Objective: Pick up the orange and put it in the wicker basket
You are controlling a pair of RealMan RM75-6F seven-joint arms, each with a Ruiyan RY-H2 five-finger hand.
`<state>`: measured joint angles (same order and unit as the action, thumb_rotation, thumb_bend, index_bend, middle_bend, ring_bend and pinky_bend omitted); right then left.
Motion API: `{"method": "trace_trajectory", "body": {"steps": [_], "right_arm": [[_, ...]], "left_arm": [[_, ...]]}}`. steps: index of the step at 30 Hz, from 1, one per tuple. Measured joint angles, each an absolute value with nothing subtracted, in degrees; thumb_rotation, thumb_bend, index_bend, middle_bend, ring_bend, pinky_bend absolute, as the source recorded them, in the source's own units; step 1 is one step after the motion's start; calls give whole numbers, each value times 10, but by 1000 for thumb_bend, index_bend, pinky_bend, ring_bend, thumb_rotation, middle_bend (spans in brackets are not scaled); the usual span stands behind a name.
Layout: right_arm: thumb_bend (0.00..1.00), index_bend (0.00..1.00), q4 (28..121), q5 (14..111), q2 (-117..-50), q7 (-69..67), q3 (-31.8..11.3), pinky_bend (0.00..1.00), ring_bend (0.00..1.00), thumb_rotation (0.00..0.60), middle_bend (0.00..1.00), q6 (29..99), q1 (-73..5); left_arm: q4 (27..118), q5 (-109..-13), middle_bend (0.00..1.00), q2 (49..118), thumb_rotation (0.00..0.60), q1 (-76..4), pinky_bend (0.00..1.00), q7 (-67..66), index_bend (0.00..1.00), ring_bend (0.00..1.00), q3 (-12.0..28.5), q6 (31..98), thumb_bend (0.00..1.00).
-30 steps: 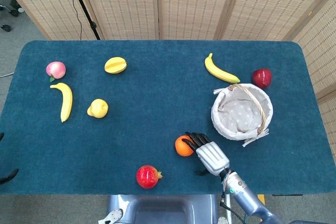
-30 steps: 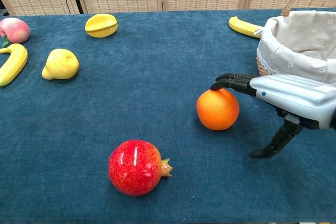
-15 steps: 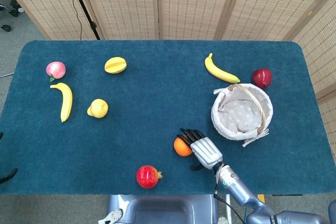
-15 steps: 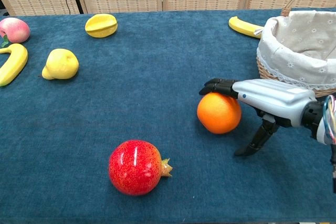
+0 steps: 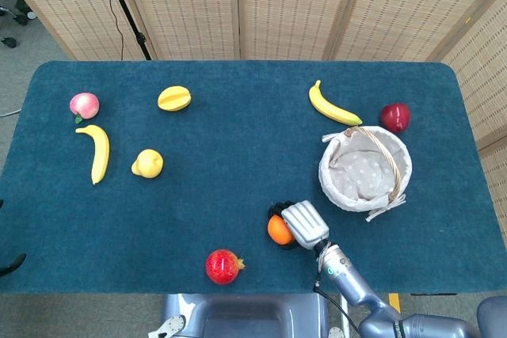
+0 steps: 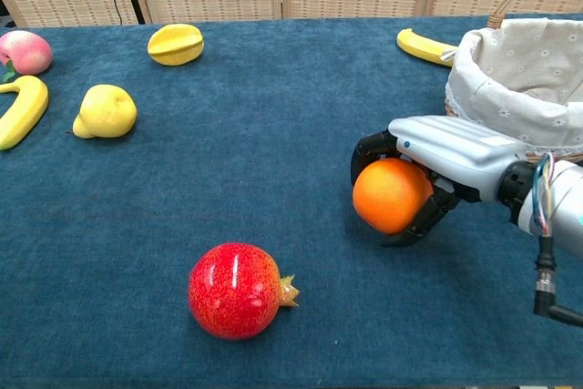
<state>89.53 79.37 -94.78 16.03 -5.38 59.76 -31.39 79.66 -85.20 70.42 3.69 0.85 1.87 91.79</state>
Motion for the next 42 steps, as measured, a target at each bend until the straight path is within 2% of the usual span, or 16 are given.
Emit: {"method": "trace_trajectory", "body": {"steps": [9,19,27,42], "right_arm": [[270,751,928,812,-920,177,-49,683,642,600,579,641,-297],[271,752,1060,840,-842,222,-33,683,642,600,579,679,-275],[271,754,1135,888,-771,219,-9,683,641,600,579,674,-272],[271,757,1112,820,-739,177,-71,683,640,600,581,621,-319]], "left_arm": [[795,-849,0,705,600,36,0,9,0,0,19,914,0],[793,-846,0,709,600,33,0,4,0,0,19,906,0],[792,-845,0,710,600,32,0,3,0,0,18,901,0],[789,-839,0,711,600,30,0,7,0,0,19,894,0]]}}
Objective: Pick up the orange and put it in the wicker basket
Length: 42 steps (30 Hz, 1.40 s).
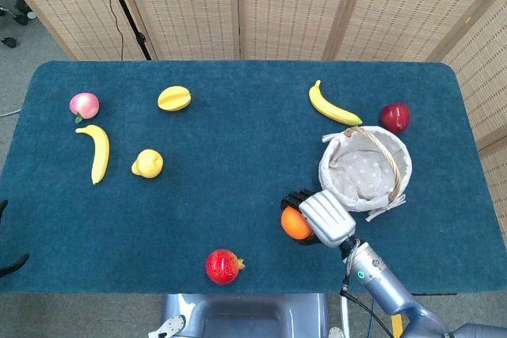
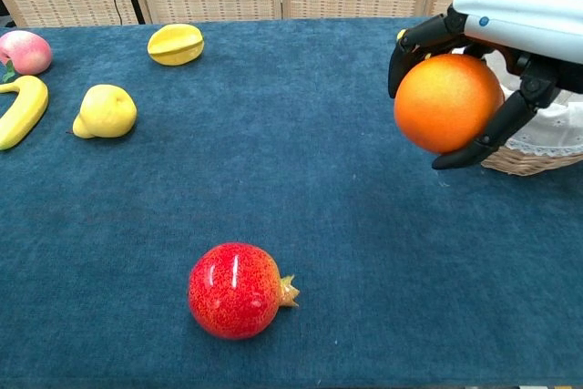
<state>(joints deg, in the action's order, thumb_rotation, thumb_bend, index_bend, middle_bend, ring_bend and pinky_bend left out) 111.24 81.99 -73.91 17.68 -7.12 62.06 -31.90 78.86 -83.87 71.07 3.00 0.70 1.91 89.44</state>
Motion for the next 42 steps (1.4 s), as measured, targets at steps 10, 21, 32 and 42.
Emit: {"method": "trace_trajectory", "body": {"steps": [10,21,32,42], "right_arm": [[270,758,1121,777,-709,155,-103,683,640,600,581,584,-350],[271,759,1113,749,-668,136,-122,683,640,600,582,576,-363],[271,761,1127,784,-626,116,-110,683,640,600,583,594,-350],[272,761,1129,809,-613,102,-100,683,640,600,583,602,-345]], "left_arm": [[786,-835,0,712,600,28,0,6,0,0,19,889,0],[784,-834,0,713,600,27,0,5,0,0,19,886,0],[784,-832,0,715,600,25,0,5,0,0,18,880,0],[786,-836,0,713,600,26,0,8,0,0,17,884,0]]}}
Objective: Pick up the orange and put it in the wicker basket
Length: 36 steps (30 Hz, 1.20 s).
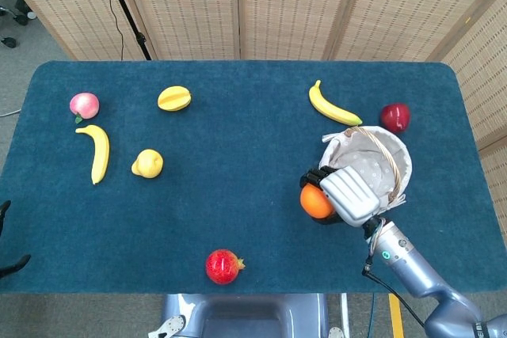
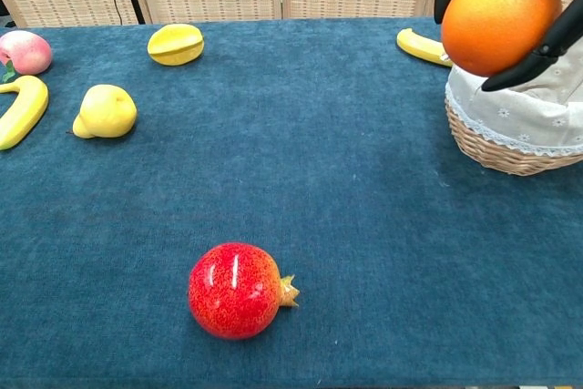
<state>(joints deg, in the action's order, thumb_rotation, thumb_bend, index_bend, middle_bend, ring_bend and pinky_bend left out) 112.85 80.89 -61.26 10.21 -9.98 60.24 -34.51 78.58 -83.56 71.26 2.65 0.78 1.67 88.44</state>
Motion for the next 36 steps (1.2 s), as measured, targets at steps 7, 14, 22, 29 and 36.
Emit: {"method": "trace_trajectory", "body": {"steps": [7,14,22,29,36], "right_arm": [[271,761,1128,814,-596,94,-94,682,640,600,583,612,-335],[271,761,1119,812,-576,79,-92,683,640,600,583,622,-323],[271,761,1089,795,-567,81,-94,683,640,600,583,639,-311],[272,761,1064,764,-570,99,-98,683,640,600,583,653,-299],[270,720,1052,750,-571,96,-102,644,604,600,544,655,-295]], "left_arm": [[787,-834,0,711,600,26,0,11,0,0,17,883,0],[788,-835,0,712,600,26,0,10,0,0,16,882,0],[788,-833,0,712,600,25,0,10,0,0,17,880,0],[788,-835,0,713,600,24,0,9,0,0,16,879,0],[789,-835,0,713,600,24,0,9,0,0,15,880,0]]}}
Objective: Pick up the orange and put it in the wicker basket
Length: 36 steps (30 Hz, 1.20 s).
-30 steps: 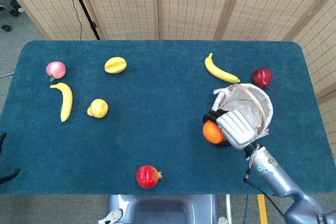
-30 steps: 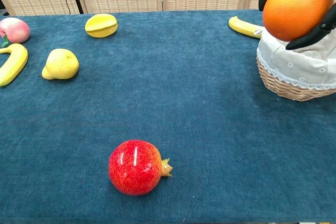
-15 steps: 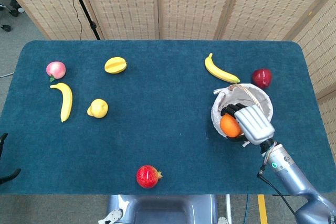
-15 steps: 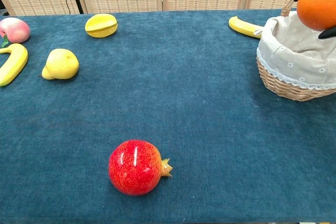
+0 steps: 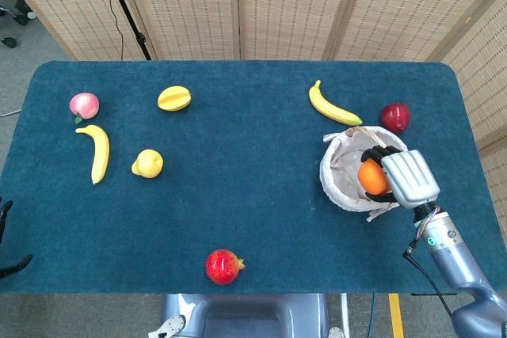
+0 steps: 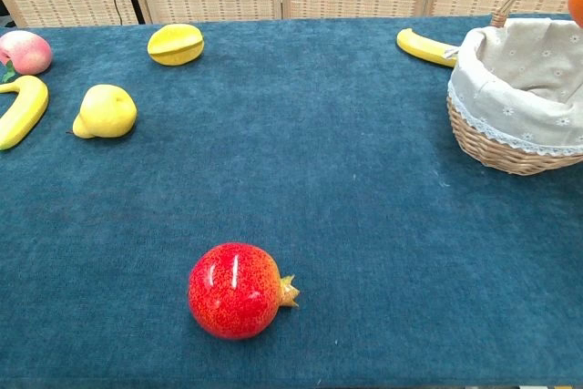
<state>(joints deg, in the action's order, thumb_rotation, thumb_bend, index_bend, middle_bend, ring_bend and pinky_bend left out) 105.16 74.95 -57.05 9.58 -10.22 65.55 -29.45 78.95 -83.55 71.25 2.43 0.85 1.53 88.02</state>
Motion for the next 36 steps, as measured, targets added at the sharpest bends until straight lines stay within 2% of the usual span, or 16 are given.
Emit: {"method": "trace_trajectory", "body": {"steps": [3,7,10,20,25,36], "right_arm": [[232,569,1056,757,-569,95,-99,499,467,600,390,650,-296],[52,308,1068,762,-561,96,-94,324,247,600,171,634,-299],[0,175,1077,763,-556,97,-93,254,158,600,81,627,-302],[0,153,1093,764,-547,95,-94,238,143,600,62,623,-303],[0,184,1099,766,-538,94,-92,237,143,600,64,635,-294],[0,271,1118,808,-495,109,-61,237,144,600,91,742,-209]], "left_arm": [[790,-836,0,712,600,24,0,8,0,0,15,881,0],[790,-836,0,712,600,25,0,10,0,0,16,882,0],[790,-836,0,711,600,24,0,12,0,0,16,881,0],[790,-837,0,711,600,24,0,13,0,0,15,881,0],[790,-837,0,710,600,25,0,12,0,0,15,883,0],[793,-841,0,711,600,26,0,4,0,0,14,887,0]]}}
